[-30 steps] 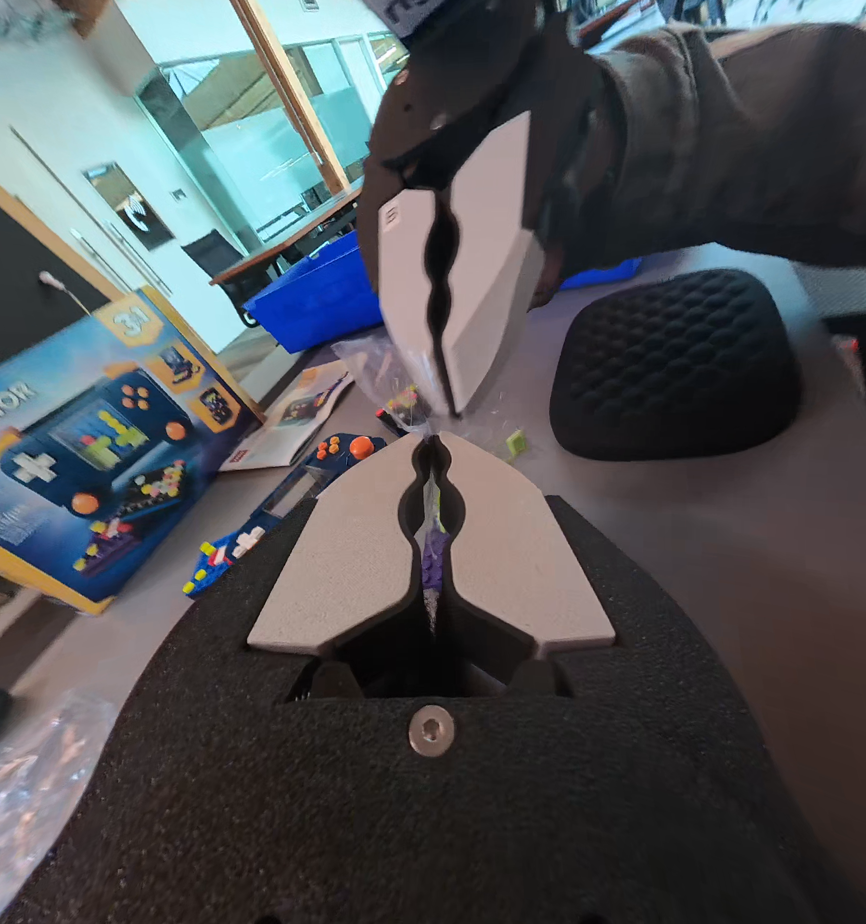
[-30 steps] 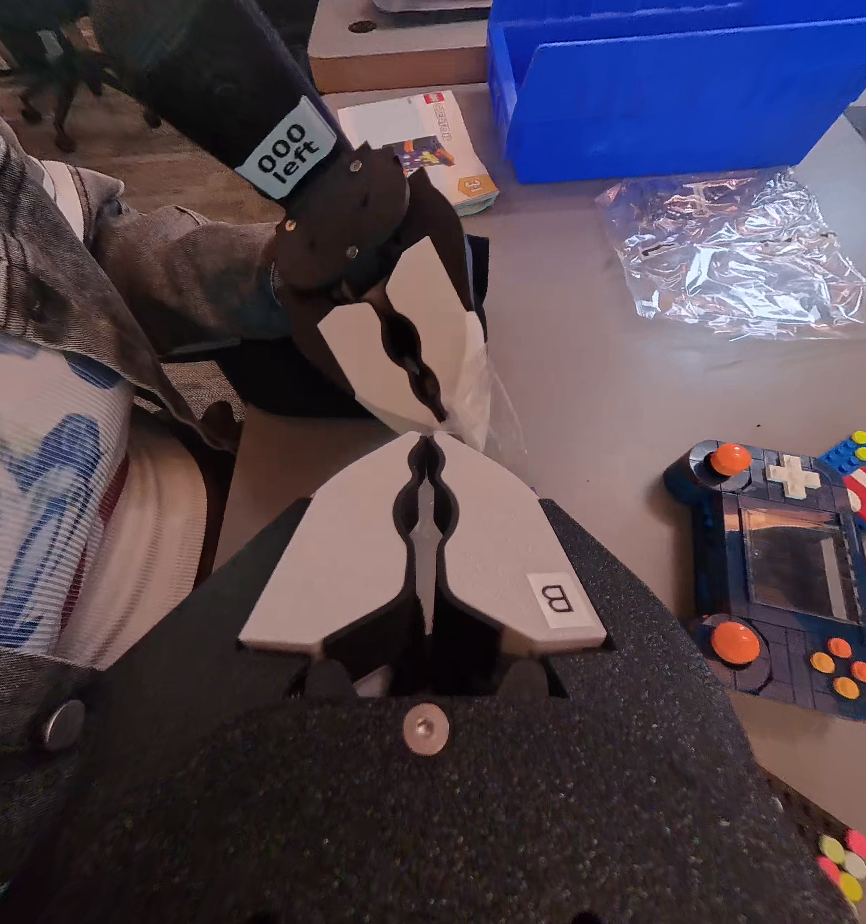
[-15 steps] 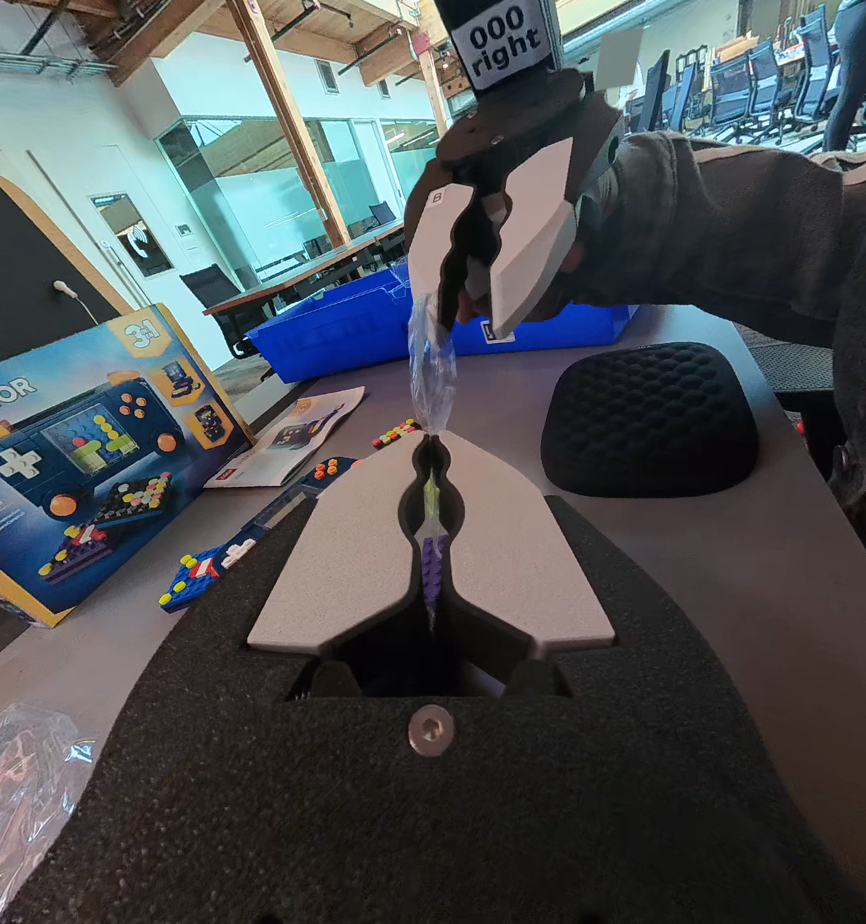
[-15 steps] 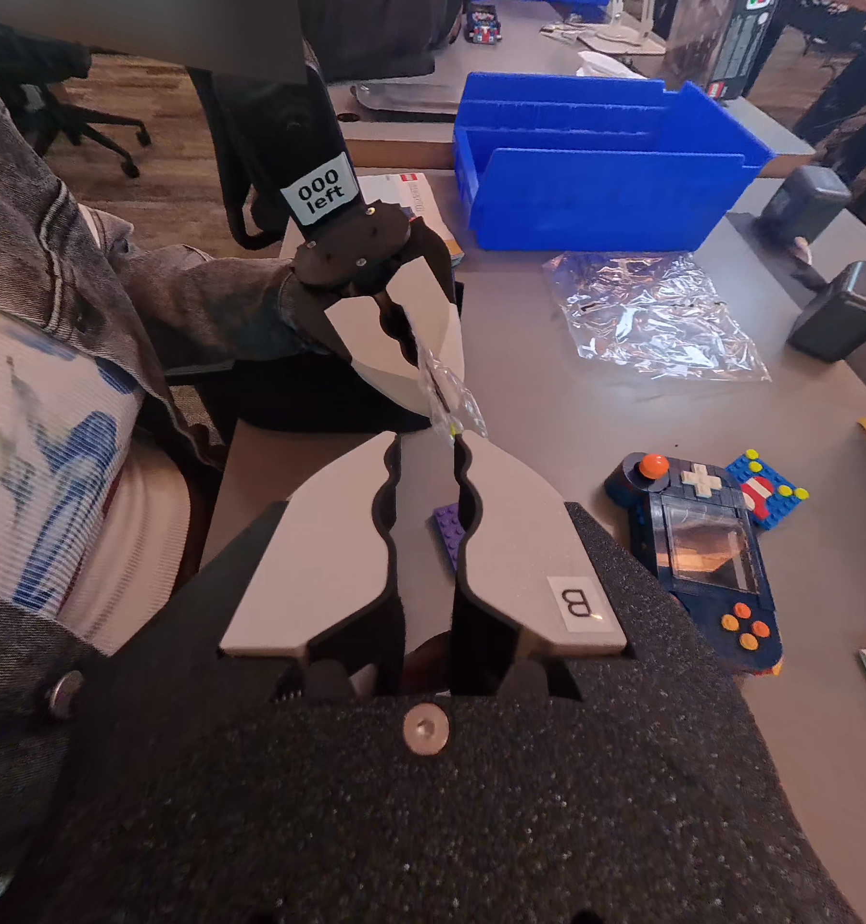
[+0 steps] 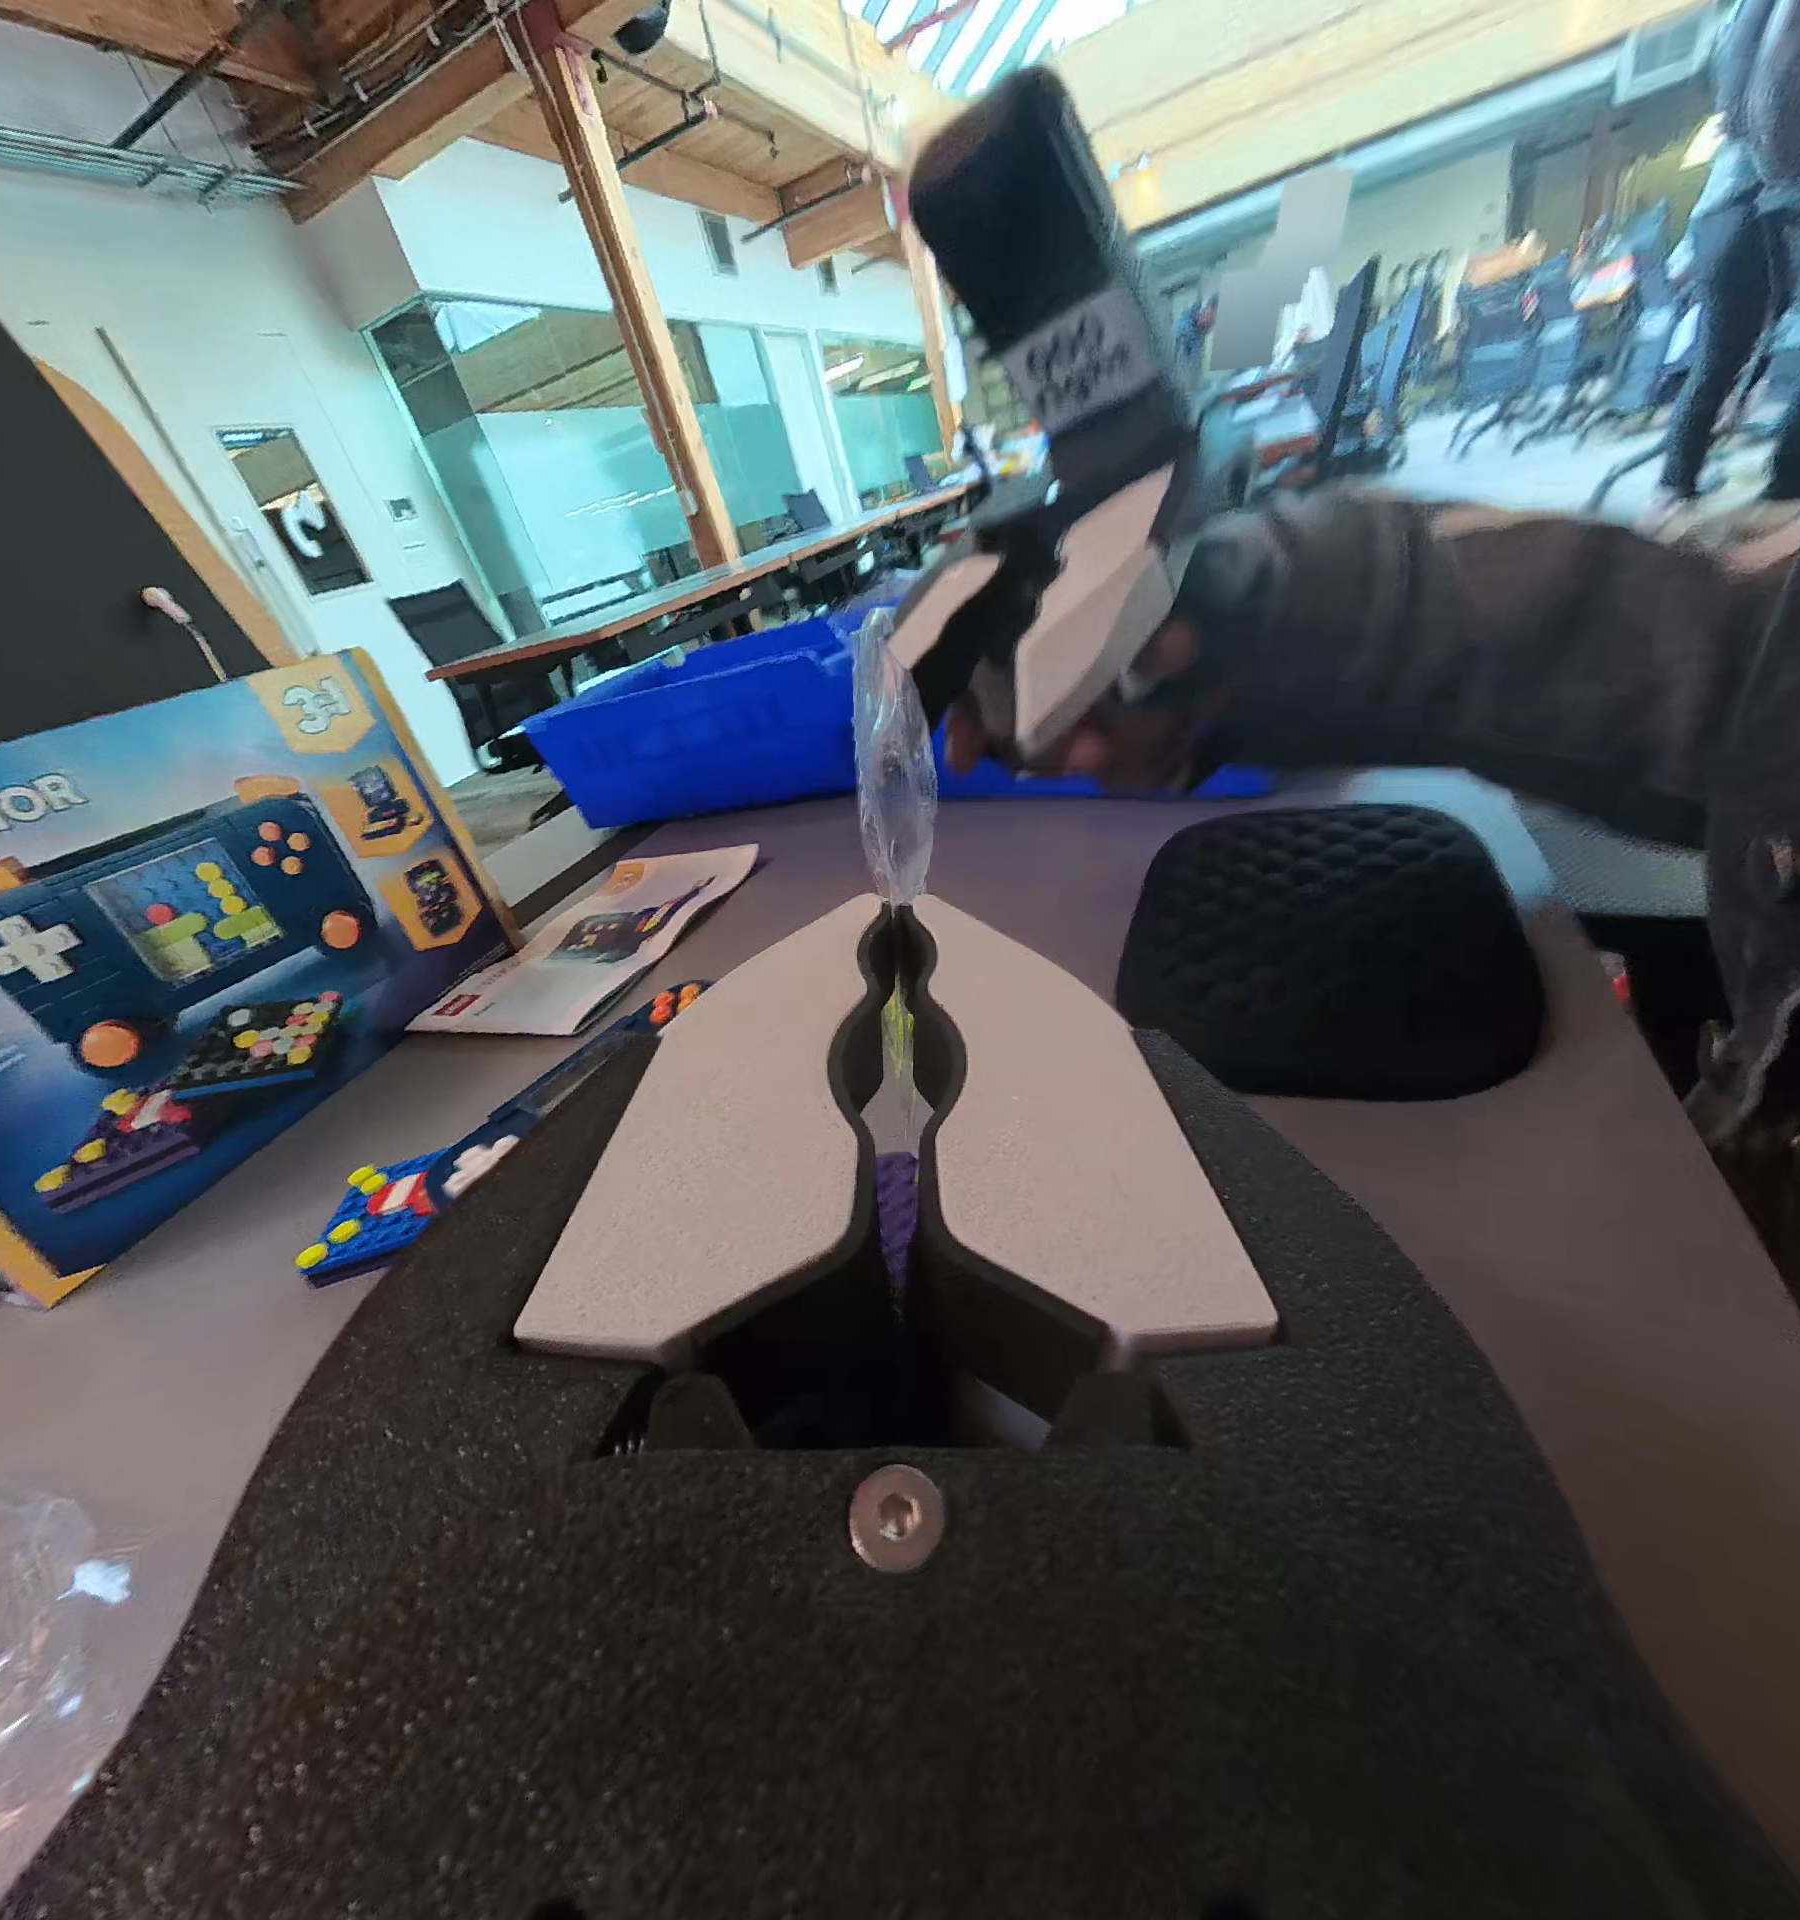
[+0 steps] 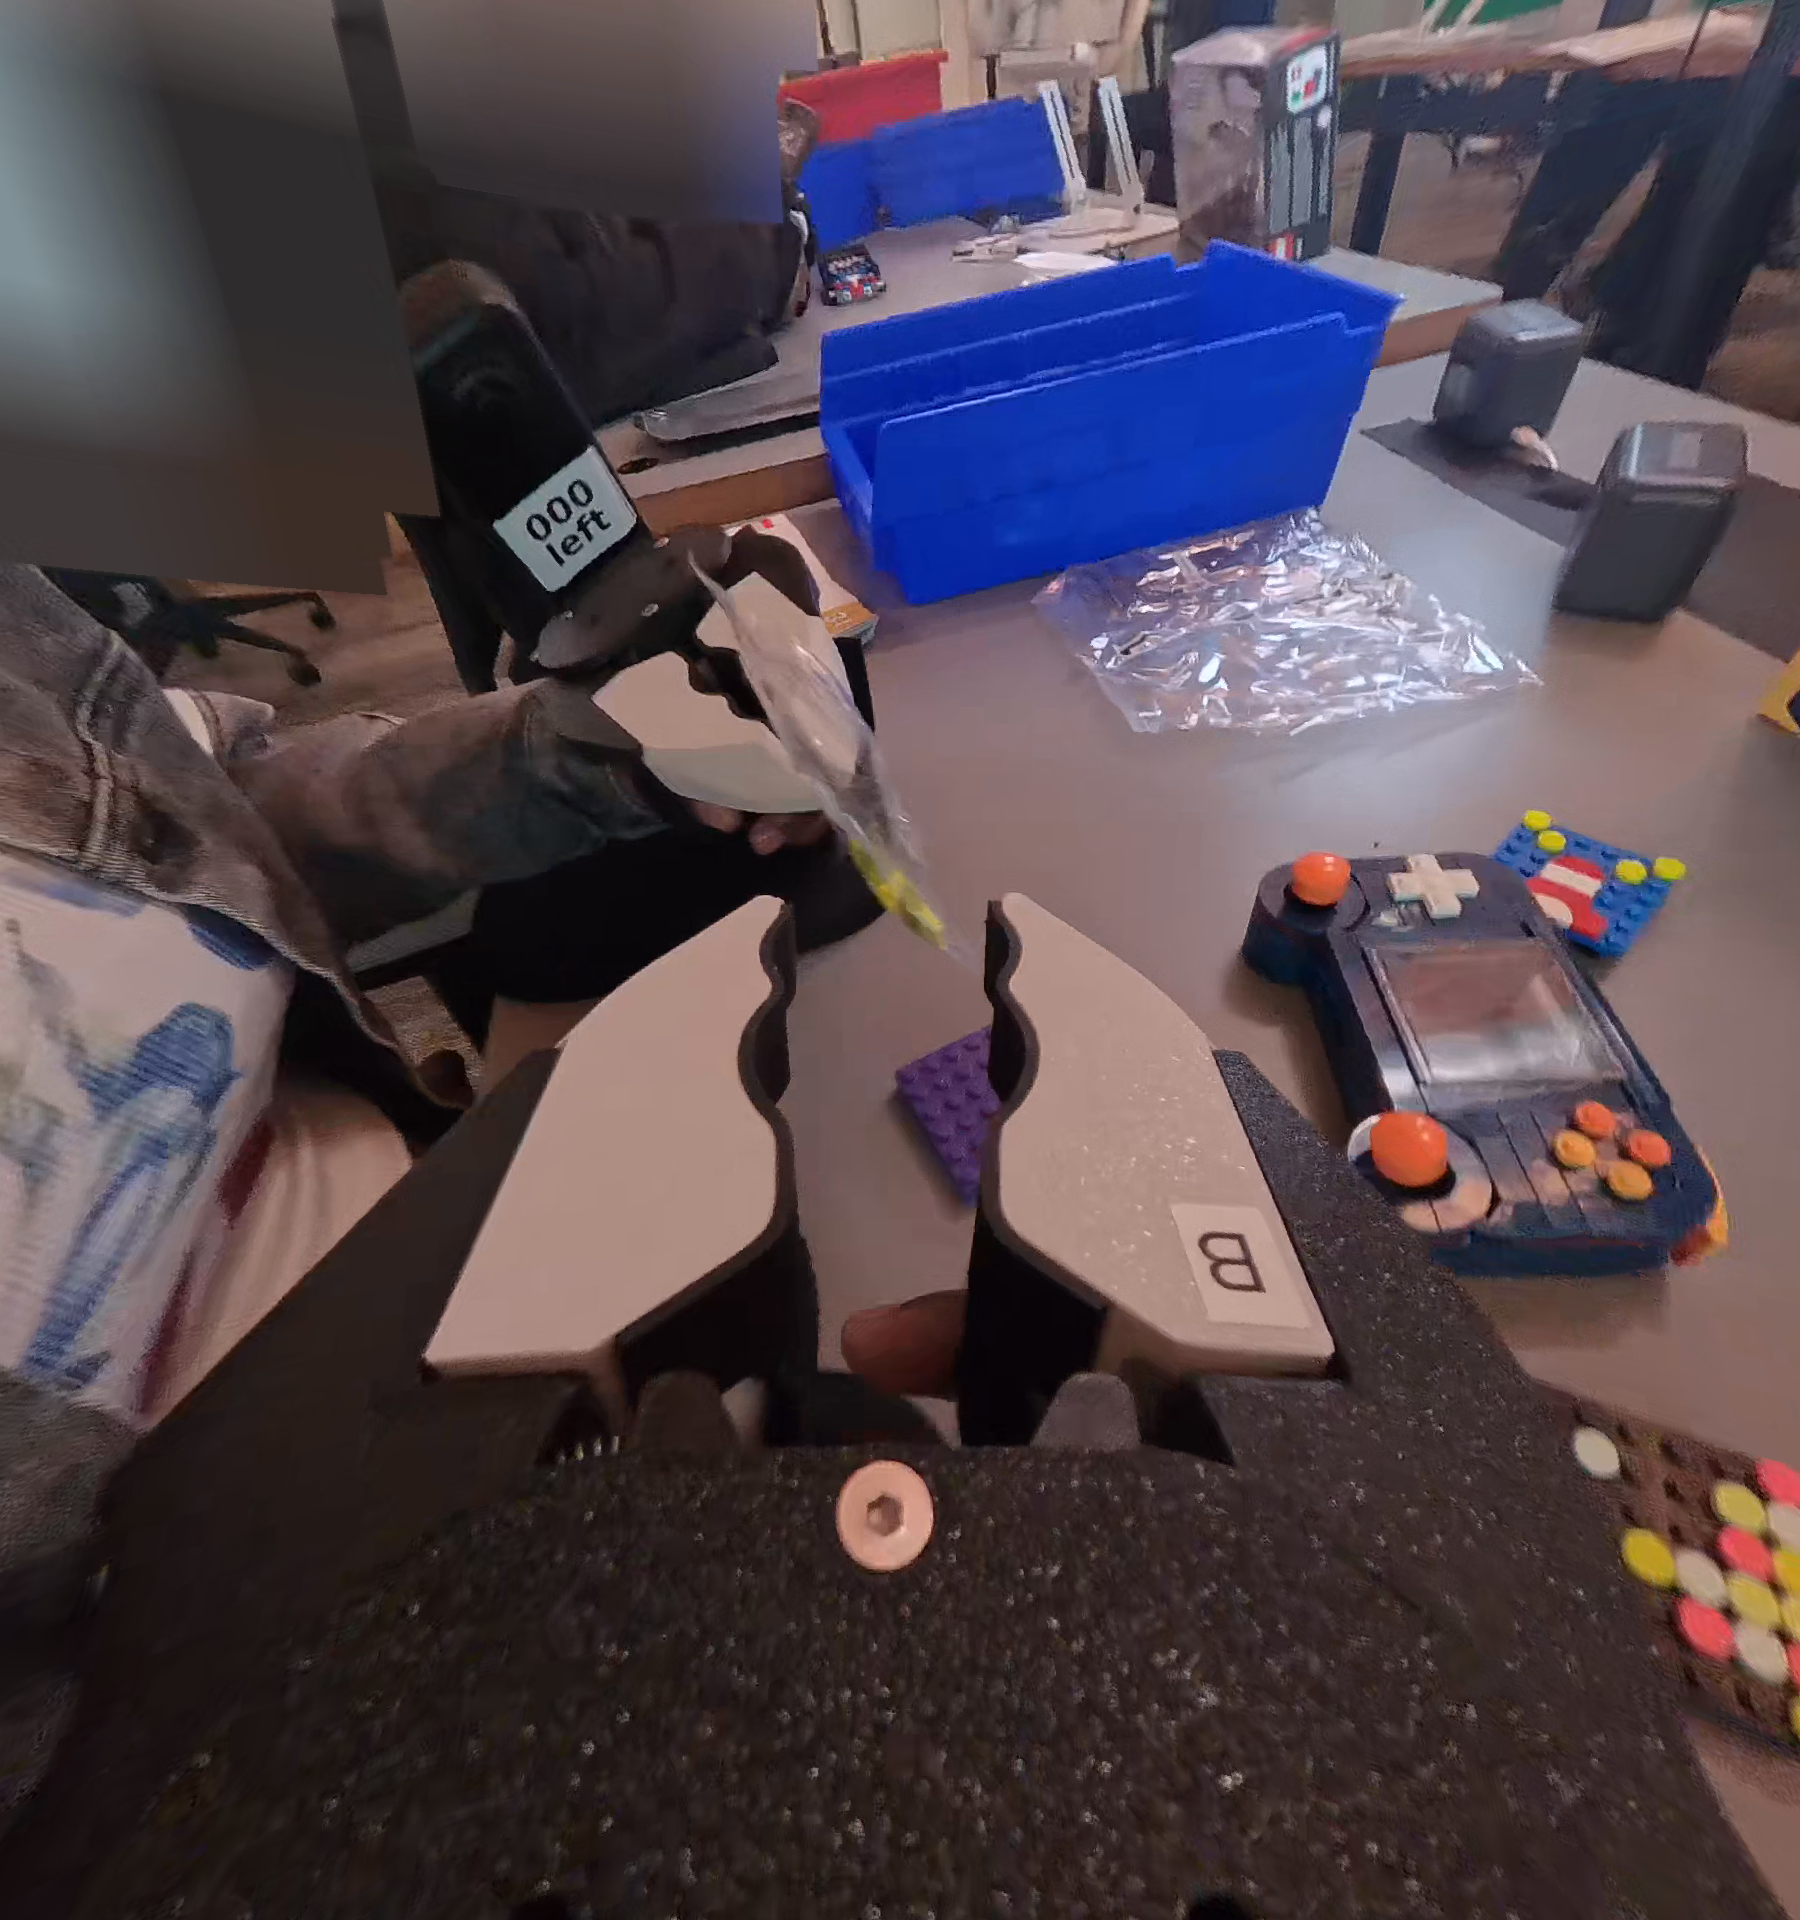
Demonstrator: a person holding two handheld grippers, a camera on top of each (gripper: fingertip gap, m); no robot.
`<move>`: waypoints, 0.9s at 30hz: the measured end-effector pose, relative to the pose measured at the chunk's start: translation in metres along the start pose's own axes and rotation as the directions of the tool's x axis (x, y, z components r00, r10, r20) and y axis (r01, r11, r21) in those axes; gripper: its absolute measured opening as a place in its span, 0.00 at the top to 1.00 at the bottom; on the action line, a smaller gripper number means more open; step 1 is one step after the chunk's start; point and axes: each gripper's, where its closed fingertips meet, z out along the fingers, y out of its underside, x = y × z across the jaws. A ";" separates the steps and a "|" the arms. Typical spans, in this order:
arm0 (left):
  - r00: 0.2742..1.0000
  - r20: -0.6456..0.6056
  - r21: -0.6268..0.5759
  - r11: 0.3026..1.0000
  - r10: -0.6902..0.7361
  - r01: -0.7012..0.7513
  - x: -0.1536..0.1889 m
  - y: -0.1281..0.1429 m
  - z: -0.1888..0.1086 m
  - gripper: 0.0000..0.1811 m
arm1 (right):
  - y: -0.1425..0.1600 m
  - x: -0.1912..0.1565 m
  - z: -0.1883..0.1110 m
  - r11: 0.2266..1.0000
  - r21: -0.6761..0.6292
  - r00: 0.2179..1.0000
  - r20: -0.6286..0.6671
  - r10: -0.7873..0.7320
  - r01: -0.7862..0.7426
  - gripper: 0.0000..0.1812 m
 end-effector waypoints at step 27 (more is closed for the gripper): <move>0.975 -0.183 0.094 0.985 -0.125 0.144 0.017 -0.016 -0.006 1.00 | -0.011 -0.029 0.028 0.968 0.136 0.956 0.178 -0.232 0.210 1.00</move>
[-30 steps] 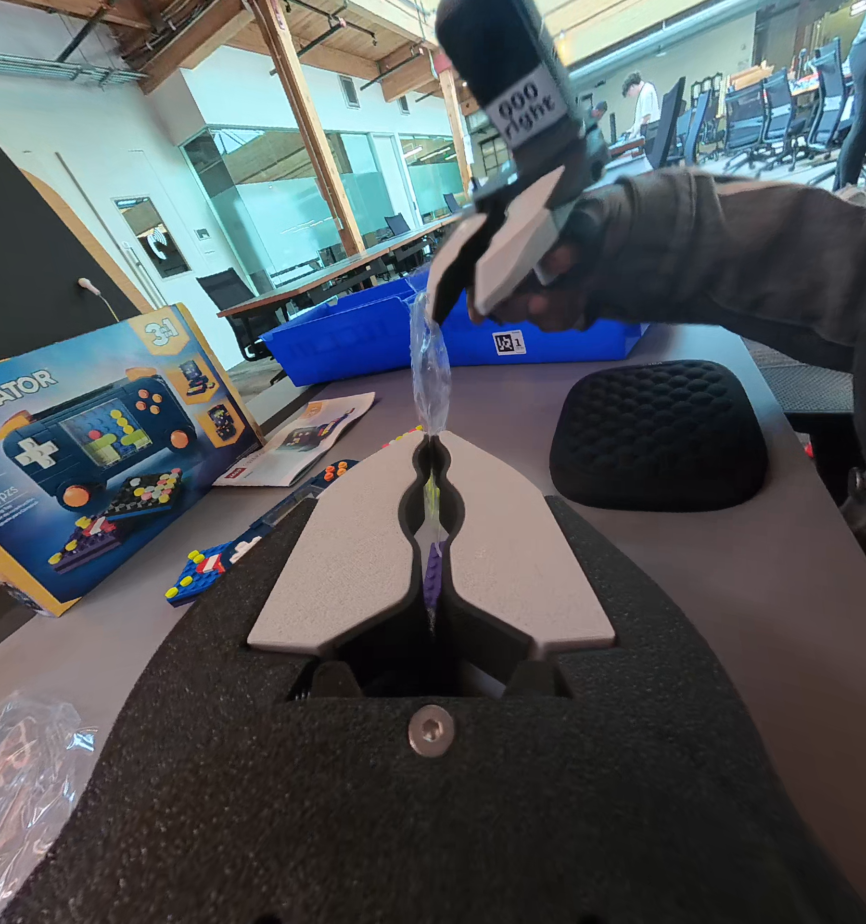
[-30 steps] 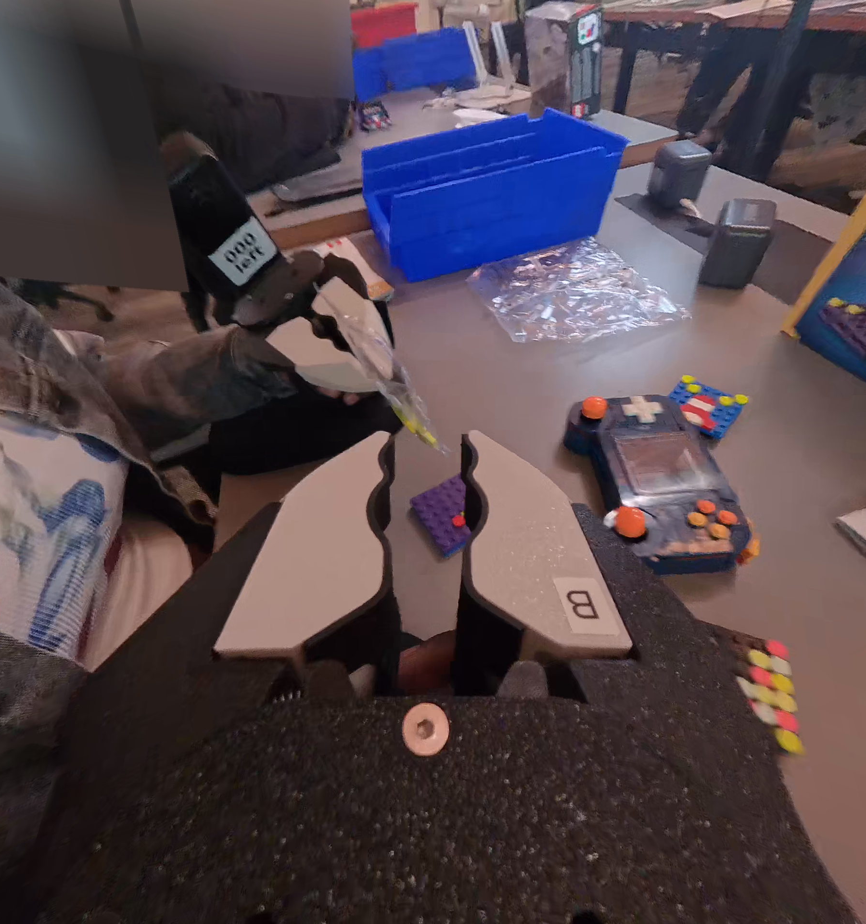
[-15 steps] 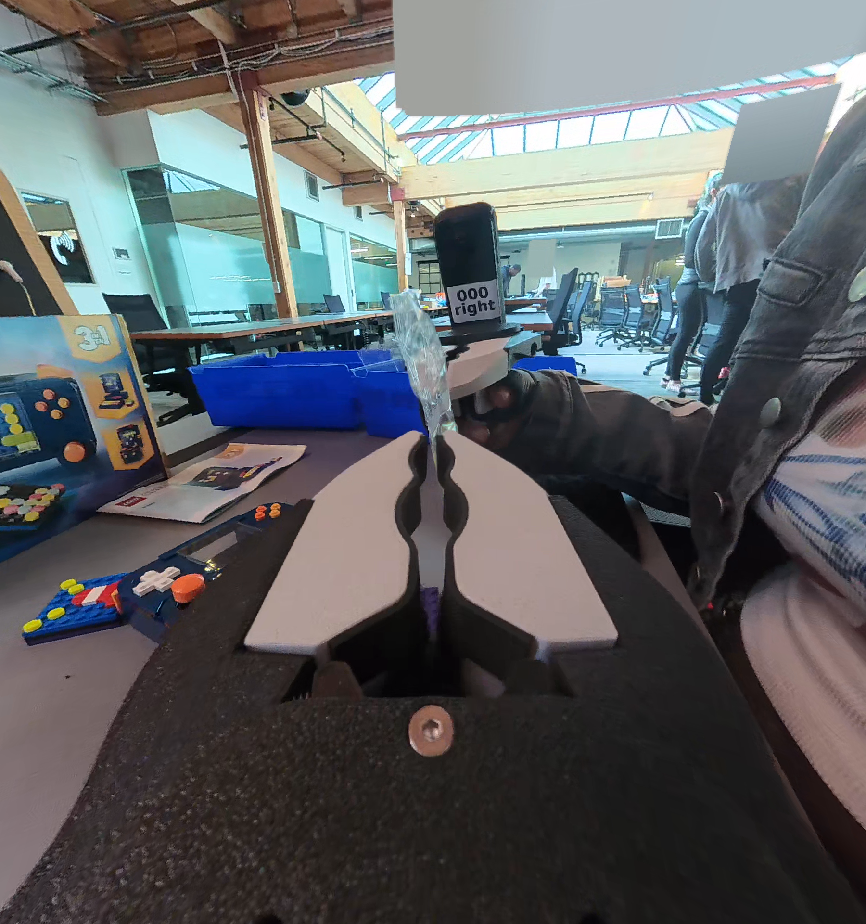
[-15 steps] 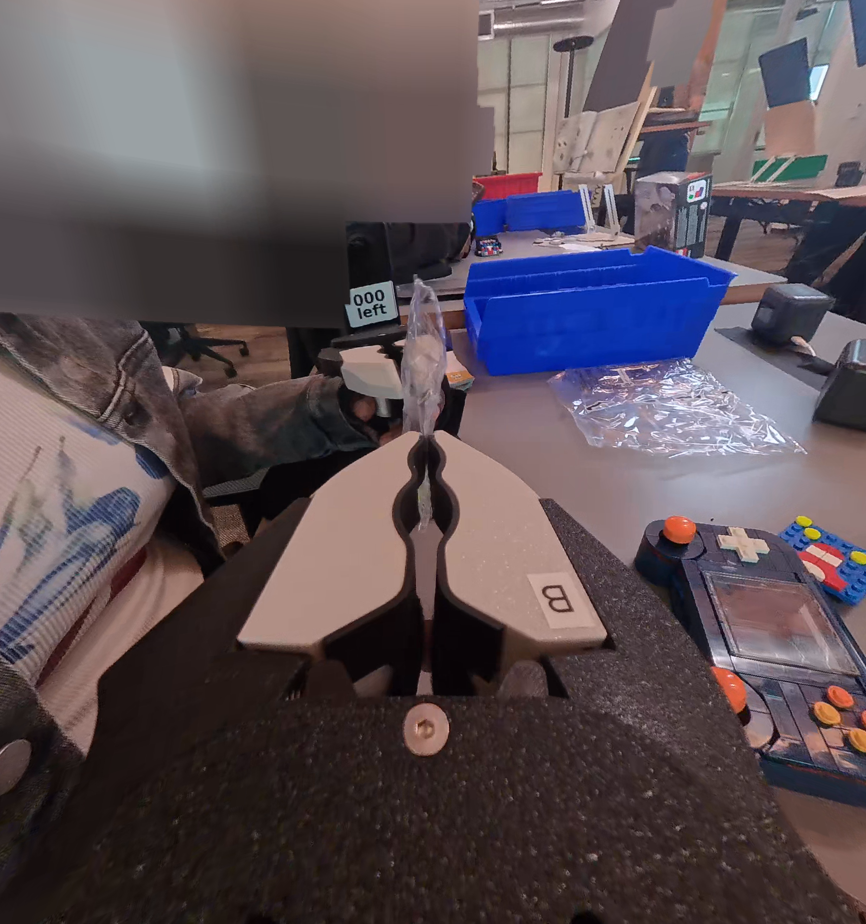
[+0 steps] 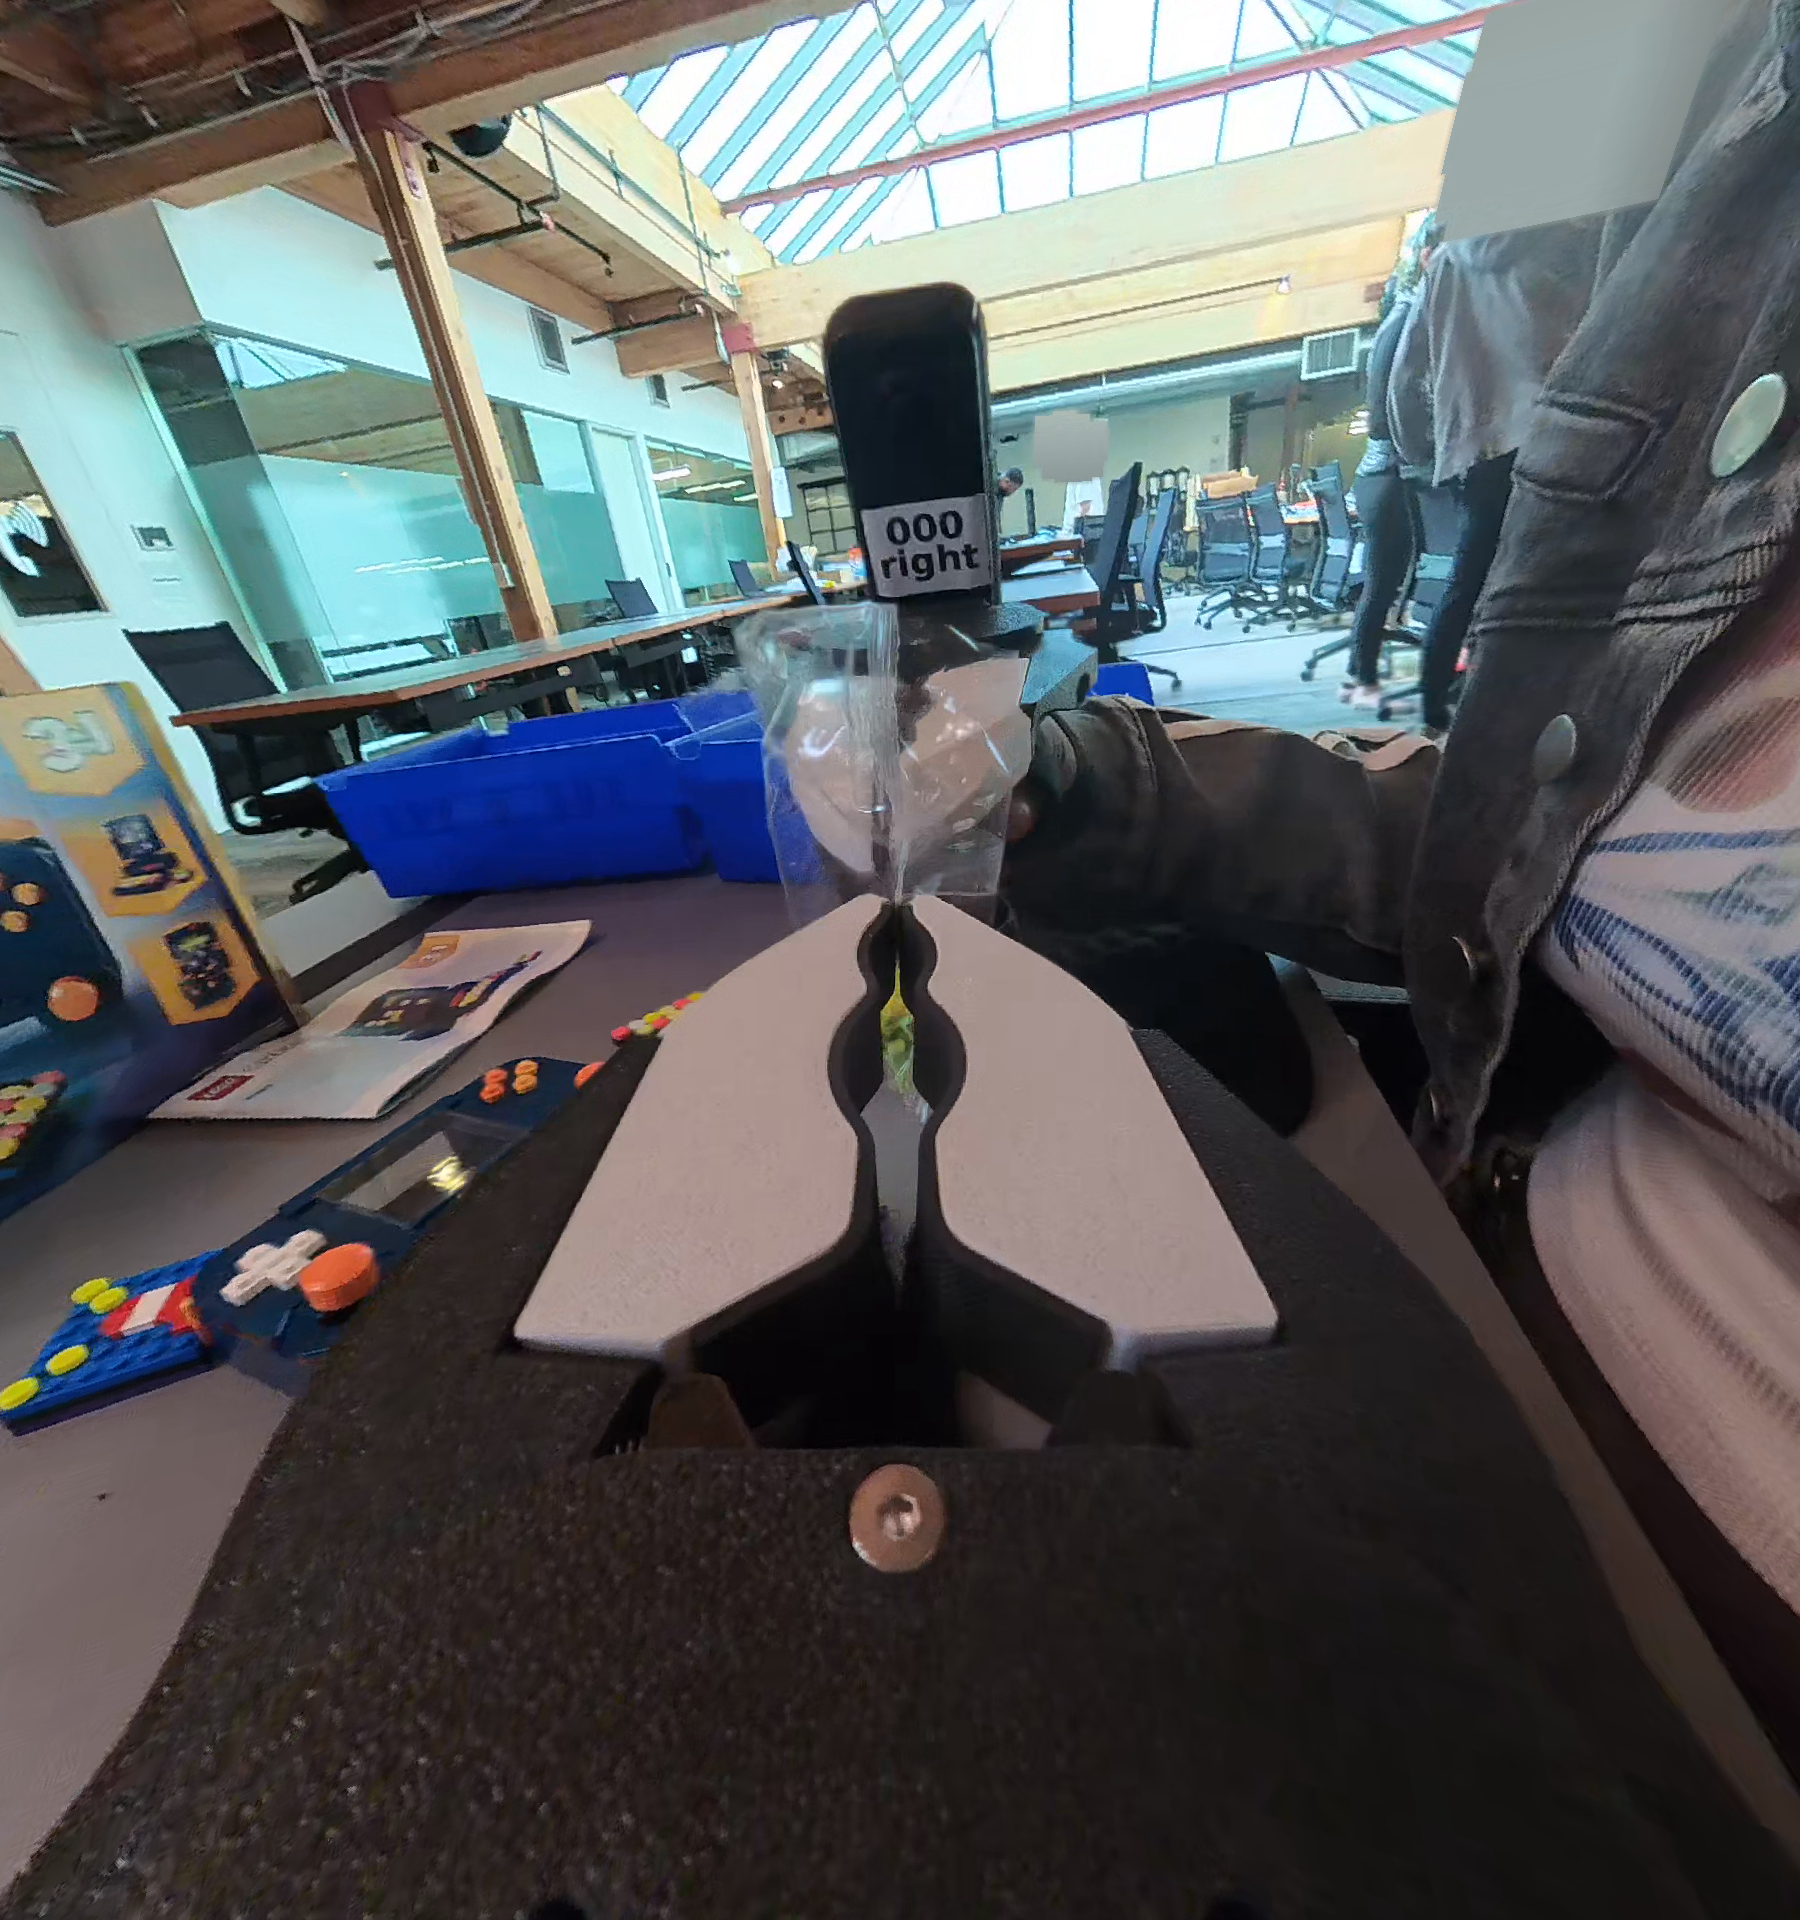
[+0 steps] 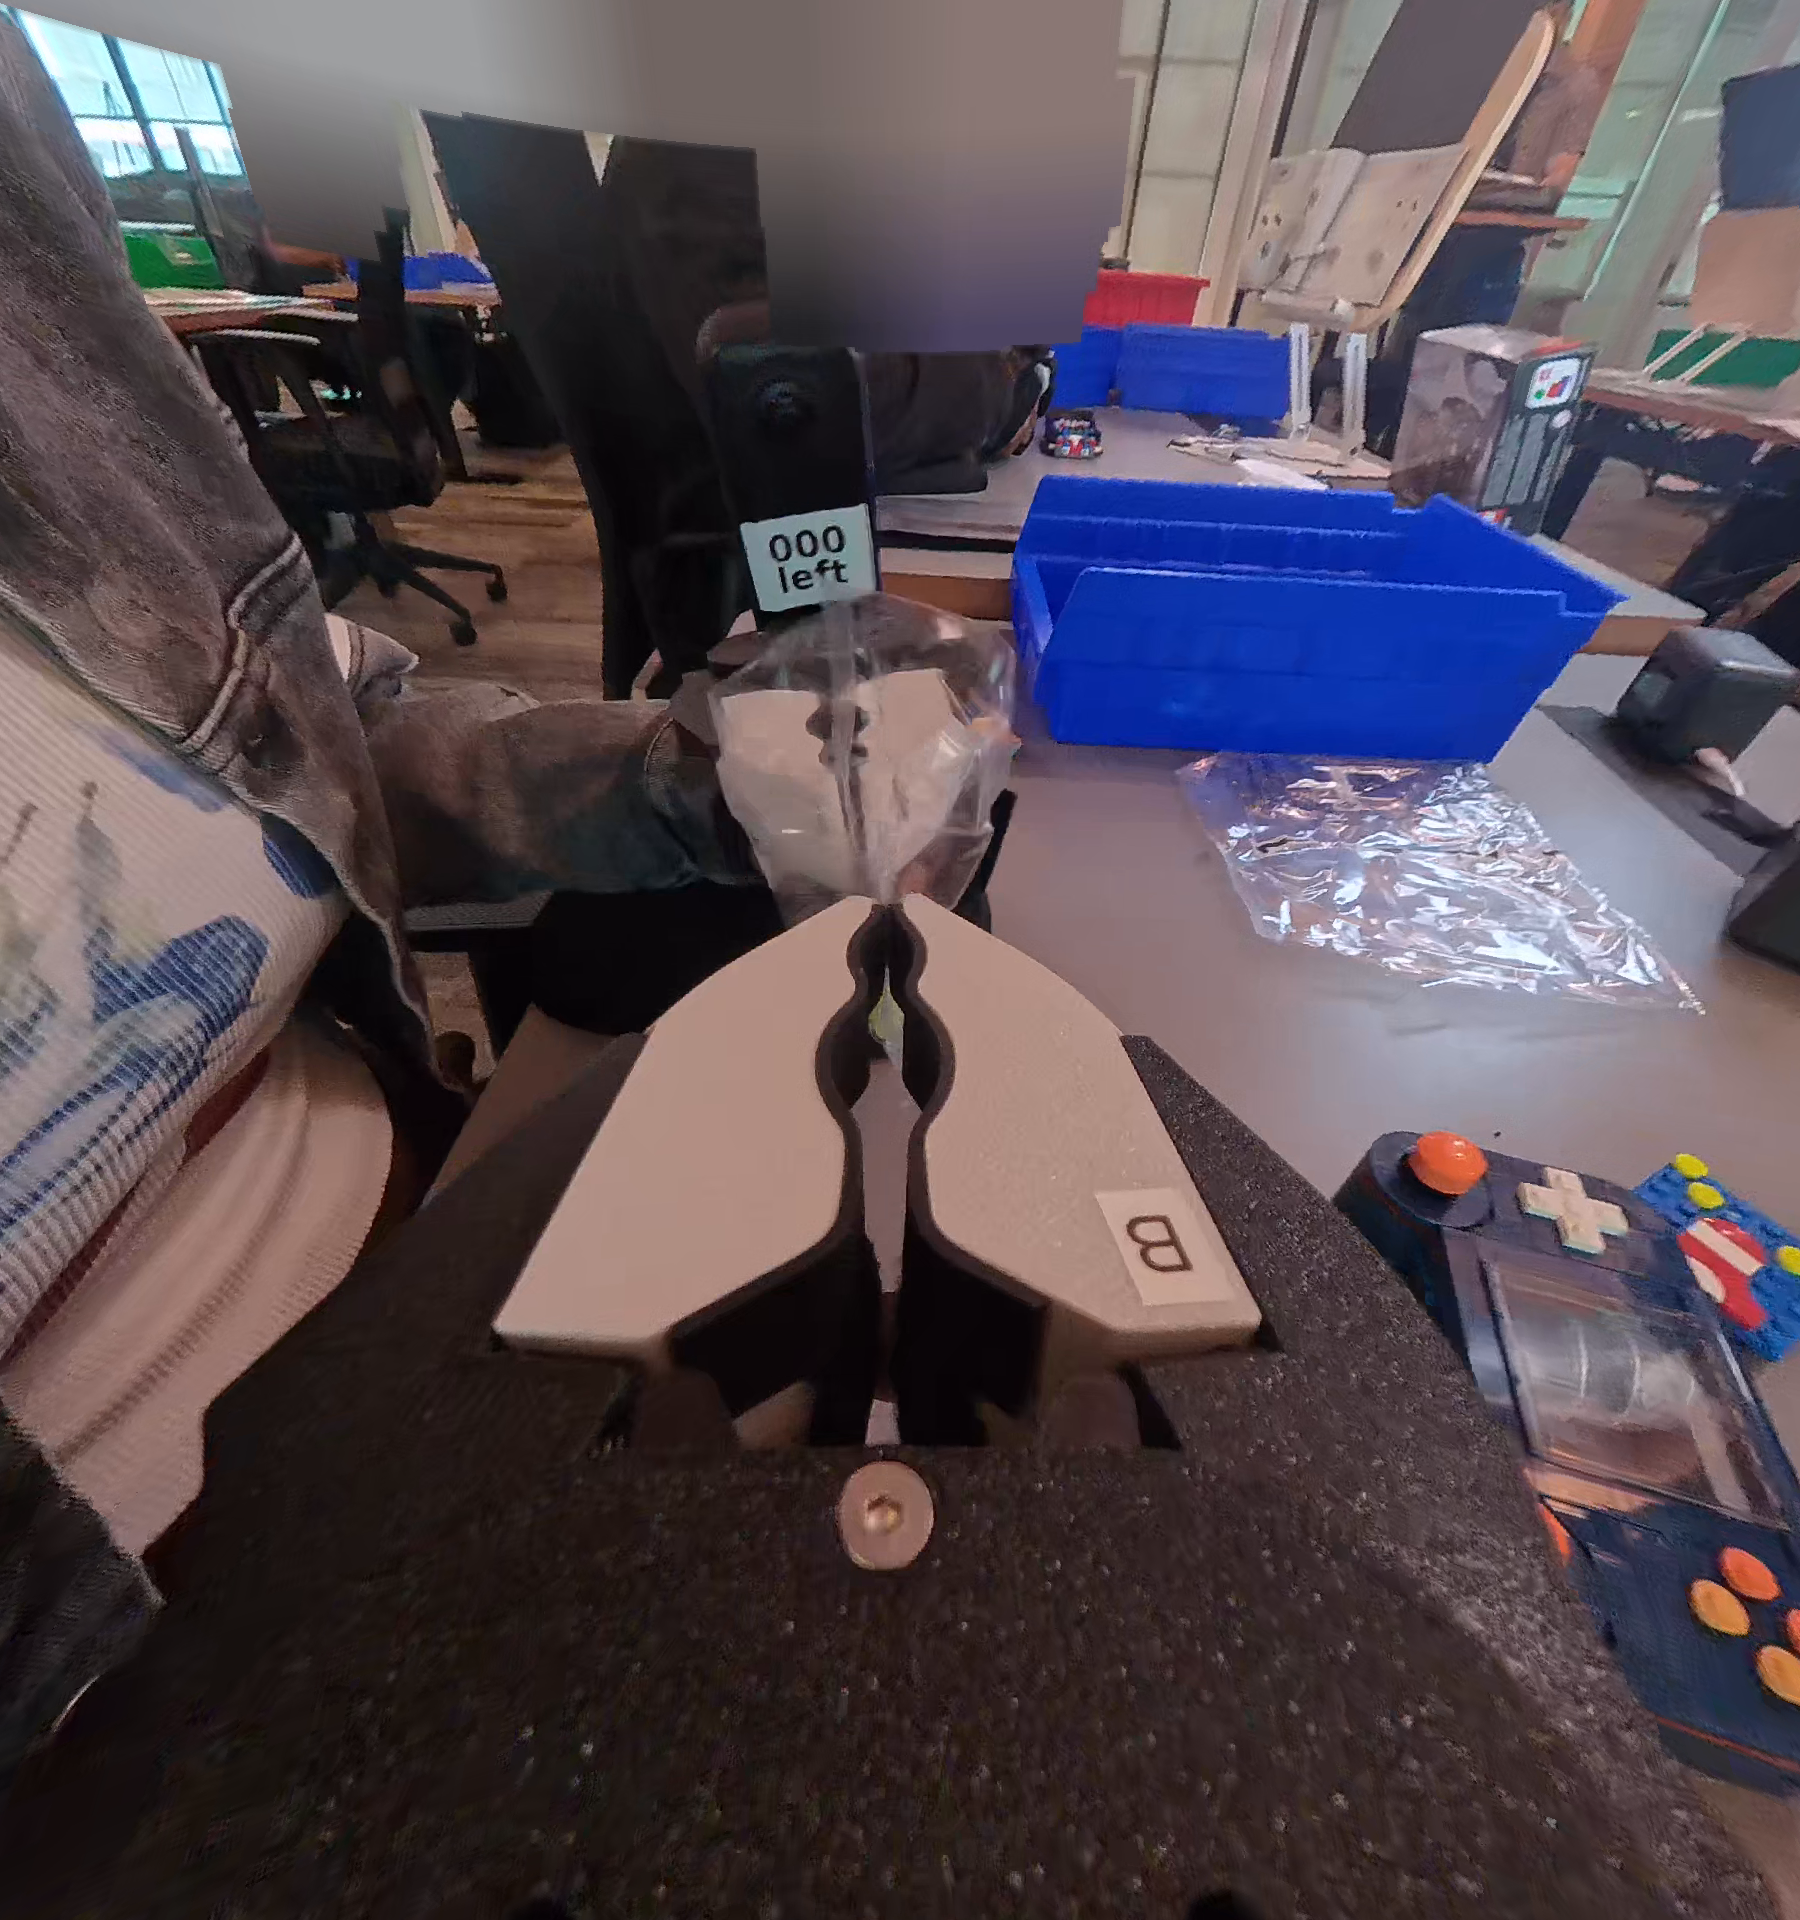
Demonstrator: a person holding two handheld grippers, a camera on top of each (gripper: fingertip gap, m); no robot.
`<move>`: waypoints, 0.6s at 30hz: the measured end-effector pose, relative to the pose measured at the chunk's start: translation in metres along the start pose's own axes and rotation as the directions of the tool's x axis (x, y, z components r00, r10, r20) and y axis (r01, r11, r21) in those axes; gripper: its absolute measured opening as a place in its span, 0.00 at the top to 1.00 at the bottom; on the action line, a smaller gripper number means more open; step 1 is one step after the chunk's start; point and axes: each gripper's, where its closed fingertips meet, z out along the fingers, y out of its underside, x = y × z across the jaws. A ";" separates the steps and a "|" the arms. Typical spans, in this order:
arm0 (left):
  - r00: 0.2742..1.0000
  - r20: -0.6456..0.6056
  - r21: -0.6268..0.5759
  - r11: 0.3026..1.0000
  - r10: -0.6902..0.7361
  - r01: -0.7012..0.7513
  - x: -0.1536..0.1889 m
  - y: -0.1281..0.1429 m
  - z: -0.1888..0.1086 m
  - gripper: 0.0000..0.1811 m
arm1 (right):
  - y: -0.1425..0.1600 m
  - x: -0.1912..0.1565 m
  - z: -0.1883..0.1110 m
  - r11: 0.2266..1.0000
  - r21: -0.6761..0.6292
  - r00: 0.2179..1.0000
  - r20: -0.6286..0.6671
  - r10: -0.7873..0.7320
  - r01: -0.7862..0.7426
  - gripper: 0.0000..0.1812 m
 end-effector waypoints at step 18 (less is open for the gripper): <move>0.999 -0.004 -0.167 0.985 0.034 -0.034 0.003 0.020 0.014 0.67 | -0.008 -0.004 -0.014 0.994 0.093 0.997 0.044 -0.065 0.061 1.00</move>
